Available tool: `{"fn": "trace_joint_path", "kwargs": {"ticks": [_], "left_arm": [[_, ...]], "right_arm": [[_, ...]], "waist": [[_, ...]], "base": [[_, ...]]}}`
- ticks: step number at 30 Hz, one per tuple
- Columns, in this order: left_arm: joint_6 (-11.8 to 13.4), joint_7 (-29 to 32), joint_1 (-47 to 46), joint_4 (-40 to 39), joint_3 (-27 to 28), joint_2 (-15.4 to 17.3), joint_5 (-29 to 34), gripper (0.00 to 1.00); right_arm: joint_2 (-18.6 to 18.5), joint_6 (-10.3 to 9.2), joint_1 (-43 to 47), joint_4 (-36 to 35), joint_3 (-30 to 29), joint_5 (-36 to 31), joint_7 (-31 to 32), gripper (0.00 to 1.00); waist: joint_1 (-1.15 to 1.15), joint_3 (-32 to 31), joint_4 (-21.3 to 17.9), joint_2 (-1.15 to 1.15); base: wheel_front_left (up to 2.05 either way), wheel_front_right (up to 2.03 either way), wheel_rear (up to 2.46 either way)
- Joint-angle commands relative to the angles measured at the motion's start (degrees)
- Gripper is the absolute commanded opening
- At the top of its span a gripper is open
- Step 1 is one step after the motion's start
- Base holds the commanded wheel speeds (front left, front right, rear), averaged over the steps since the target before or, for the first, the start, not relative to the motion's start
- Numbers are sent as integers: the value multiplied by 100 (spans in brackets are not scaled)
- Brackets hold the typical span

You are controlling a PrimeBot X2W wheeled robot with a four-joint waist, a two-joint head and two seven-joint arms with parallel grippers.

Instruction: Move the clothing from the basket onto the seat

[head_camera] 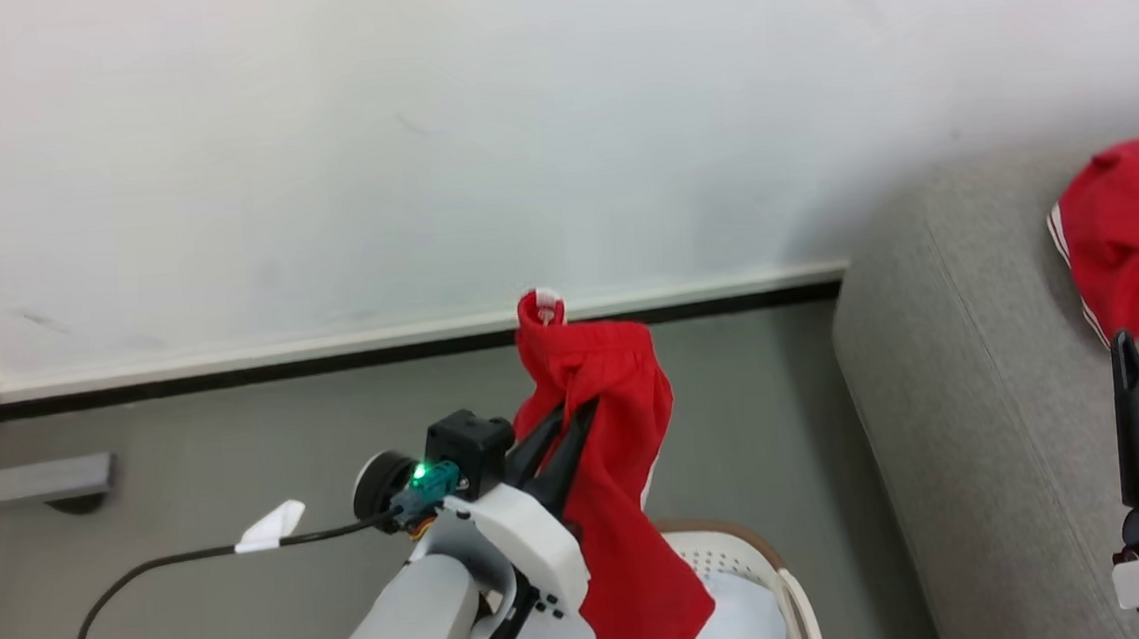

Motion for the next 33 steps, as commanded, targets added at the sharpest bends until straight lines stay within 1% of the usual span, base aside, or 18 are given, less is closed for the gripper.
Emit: {"fn": "trace_joint_path", "kwargs": {"ticks": [1, 8, 13, 20, 27, 30, 33], "left_arm": [[-6, -11, 96, -275, 82, 17, 49, 0], [-14, -11, 50, -836, 248, 33, -40, 0], [-14, -11, -23, -1124, 316, 72, -129, 0], [29, 90, -47, -1349, 314, 116, -199, 0], [60, 130, 21, -1452, 295, 130, -235, 0], [66, 151, -15, -1471, 269, 112, -270, 0], [72, 158, -96, -1489, 226, 89, -315, 0]], "right_arm": [[-8, -13, 156, 18, -2, -22, -15, 100], [79, -13, 371, 58, 83, 6, -15, 100], [162, -13, 475, 77, 159, 32, -15, 100], [259, -13, 550, 127, 262, 91, -15, 100], [242, -13, 451, 146, 415, 142, -15, 100], [217, -13, 389, 106, 645, 220, -15, 100], [156, -13, 312, 133, 1141, 292, -15, 100]], "waist": [[2, -342, 286, 0], [2, -612, 466, 0], [2, -720, 518, 0], [2, -793, 535, 0], [2, -798, 501, 0], [2, -790, 511, 0], [2, -786, 532, 0]], "base": [[0, 0, 0], [0, 0, 0], [0, 0, 0], [0, 0, 0], [0, 0, 0], [0, 0, 0], [0, 0, 0]]}}
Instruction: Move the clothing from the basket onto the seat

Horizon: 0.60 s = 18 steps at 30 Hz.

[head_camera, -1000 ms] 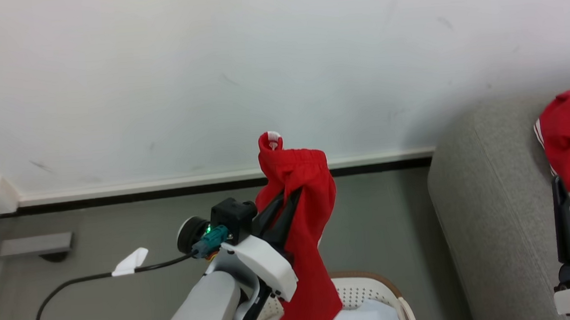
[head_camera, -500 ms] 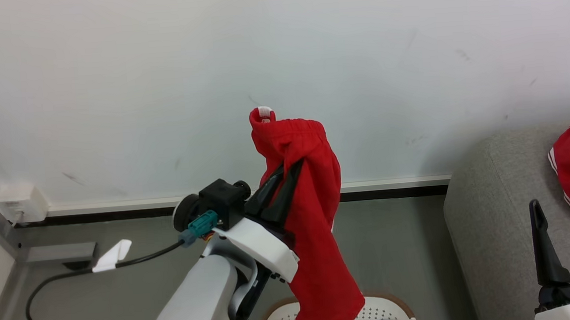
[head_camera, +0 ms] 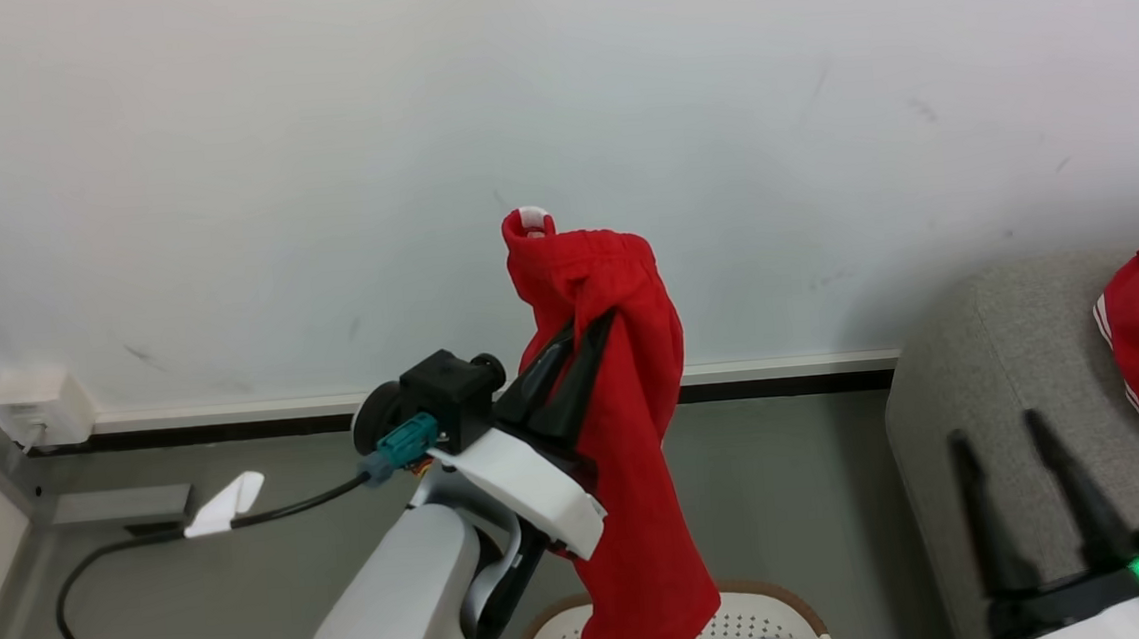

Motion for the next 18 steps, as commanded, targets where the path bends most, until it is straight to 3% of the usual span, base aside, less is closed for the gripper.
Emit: {"fn": "trace_joint_path", "kwargs": {"ticks": [1, 11, 18], "left_arm": [[5, 9, -79, -40, -34, -7, -53, 0], [-14, 3, -175, -121, -494, -60, -243, 0], [-12, 0, -100, -246, -1029, -71, -501, 0]], "right_arm": [[-48, -13, -107, 42, 356, 71, -15, 100], [-65, -13, -634, 477, 2002, 341, -15, 100], [-110, -13, -1064, 987, 2643, 548, -15, 100]], "waist": [[0, 2, 26, 0], [0, -36, 363, 0], [0, -80, 661, 0]], "base": [[0, 0, 0], [0, 0, 0], [0, 0, 0]]}}
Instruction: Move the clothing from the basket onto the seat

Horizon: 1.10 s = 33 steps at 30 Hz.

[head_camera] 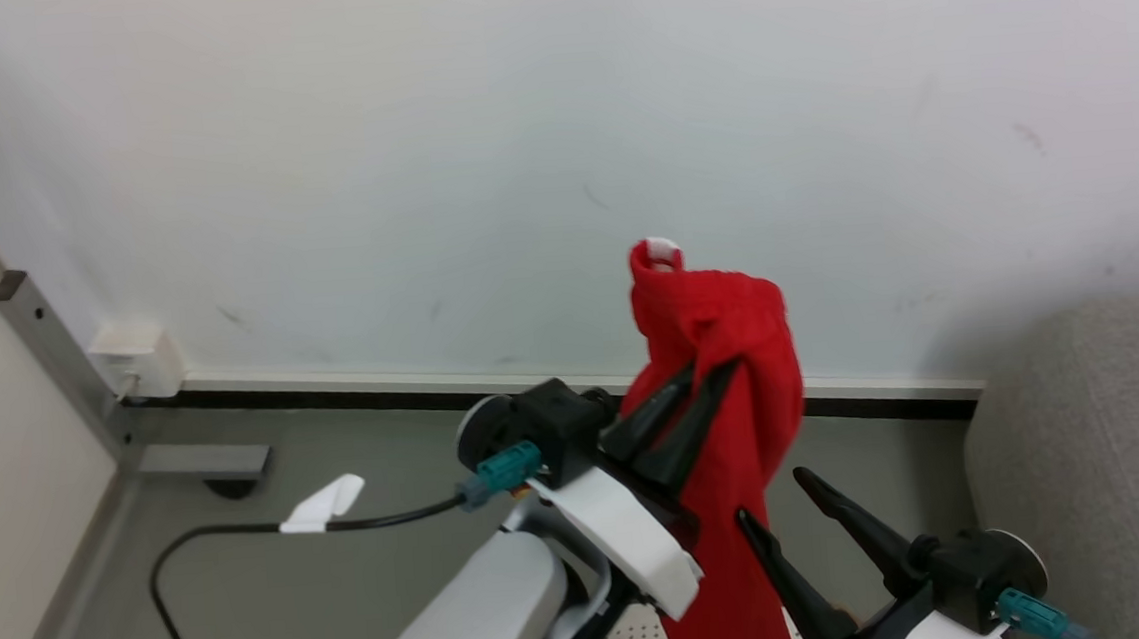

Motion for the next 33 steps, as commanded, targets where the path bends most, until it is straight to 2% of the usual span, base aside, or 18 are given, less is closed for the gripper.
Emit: {"fn": "trace_joint_path", "kwargs": {"ticks": [1, 9, 16, 17, 18, 19, 26, 33], "left_arm": [[1, 8, 47, -64, -96, 14, -94, 0], [116, 115, 5, -499, -996, 11, -587, 0], [225, 185, -100, -760, -1337, 12, -861, 0], [247, 191, -117, -776, -1371, 12, -891, 0], [252, 195, -128, -789, -1398, 11, -903, 0], [275, 198, -137, -798, -1420, 10, -909, 0], [356, 134, -170, -686, -1416, 11, -1017, 0], [422, 9, -108, -418, -1194, 77, -1126, 0]], "right_arm": [[-11, -13, -92, 108, 56, 68, -16, 100], [49, -13, -389, 913, 478, 495, -16, 100], [83, -13, -495, 1397, 599, 702, -15, 100], [92, -13, -502, 1452, 624, 729, -15, 86], [85, -13, -517, 1484, 634, 759, -15, 33], [80, -13, -530, 1511, 628, 782, -15, 0], [56, -13, -491, 1435, 403, 792, -15, 0], [-34, -13, -133, 1045, -16, 704, -16, 0]], "waist": [[0, -22, 124, 0], [0, -72, 601, 0], [0, -87, 811, 0], [0, -88, 827, 0], [0, -88, 842, 0], [0, -88, 853, 0], [0, -87, 842, 0], [0, -75, 693, 0]], "base": [[0, 0, 0], [0, 0, 0], [0, 0, 0], [0, 0, 0], [0, 0, 0], [0, 0, 0], [0, 0, 0], [0, 0, 0]]}}
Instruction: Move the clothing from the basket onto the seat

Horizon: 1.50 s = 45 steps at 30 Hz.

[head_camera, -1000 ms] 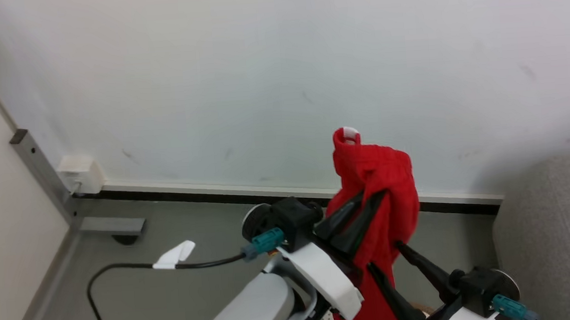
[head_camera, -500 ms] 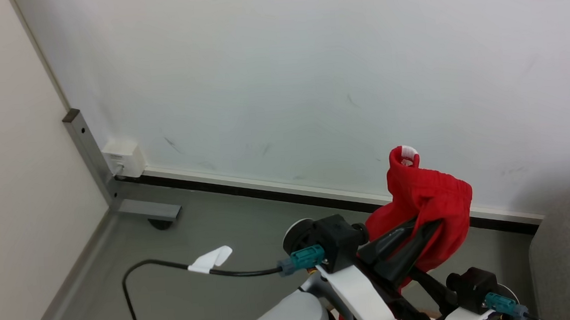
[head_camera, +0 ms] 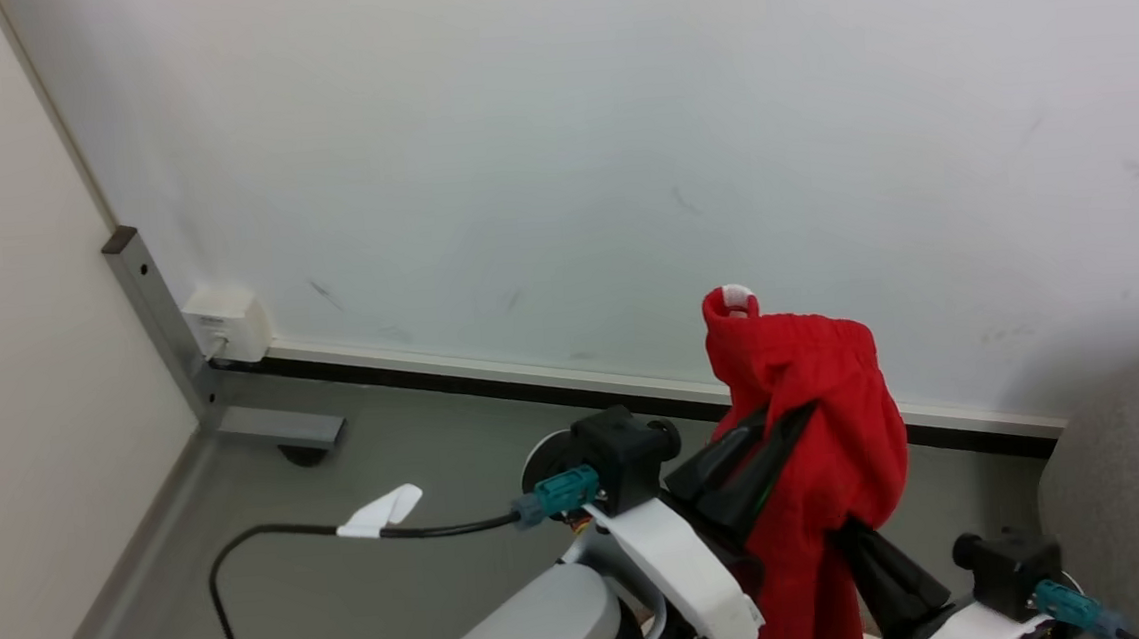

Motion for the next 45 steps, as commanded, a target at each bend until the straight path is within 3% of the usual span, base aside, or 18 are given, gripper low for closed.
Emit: {"fn": "trace_joint_path", "kwargs": {"ticks": [1, 11, 19, 20, 22, 23, 24, 25, 26, 34, 45], "left_arm": [[18, -70, 16, 42, 45, 60, -47, 0], [7, -153, 196, 205, 110, 129, -33, 0], [-23, -170, 288, 299, 54, 106, -29, 3], [-34, -174, 295, 307, 44, 101, -27, 12], [-44, -183, 306, 324, 32, 96, -18, 17], [-42, -187, 313, 331, 37, 93, -16, 31], [-36, -193, 312, 332, 36, 90, -4, 71], [-42, -196, 313, 330, 34, 85, 8, 96], [-55, -199, 315, 324, 25, 80, 19, 100], [-147, -212, 349, 266, 10, 99, 176, 100], [-245, -215, 432, 157, 180, 123, 528, 100]], "right_arm": [[-52, -13, 122, -120, -166, -38, -17, 0], [-49, -13, 555, -1024, -1384, -428, -16, 0], [-38, -13, 562, -1506, -1812, -674, -16, 0], [-52, -13, 567, -1544, -1868, -681, -16, 0], [-79, -13, 569, -1609, -1932, -706, -17, 0], [-92, -13, 569, -1636, -1956, -711, -16, 0], [-109, -13, 571, -1668, -1987, -726, -17, 0], [-124, -13, 572, -1701, -2020, -734, -16, 0], [-141, -13, 575, -1727, -2051, -744, -17, 0], [-394, -13, 550, -1965, -2264, -878, -17, 0], [-576, -13, 520, -2319, -2502, -972, -17, 0]], "waist": [[0, 11, -55, 0], [0, 85, -357, 0], [0, 101, -641, 0], [0, 101, -682, 0], [0, 108, -778, 0], [0, 111, -836, 0], [0, 116, -888, 0], [0, 124, -947, 0], [0, 132, -1003, 0], [0, 222, -1557, 0], [0, 411, -2669, 0]], "base": [[0, 0, 0], [0, 0, 0], [0, 0, 0], [0, 0, 0], [0, 0, 0], [0, 0, 0], [0, 0, 0], [0, 0, 0], [0, 0, 0], [0, 0, 0], [0, 0, 0]]}}
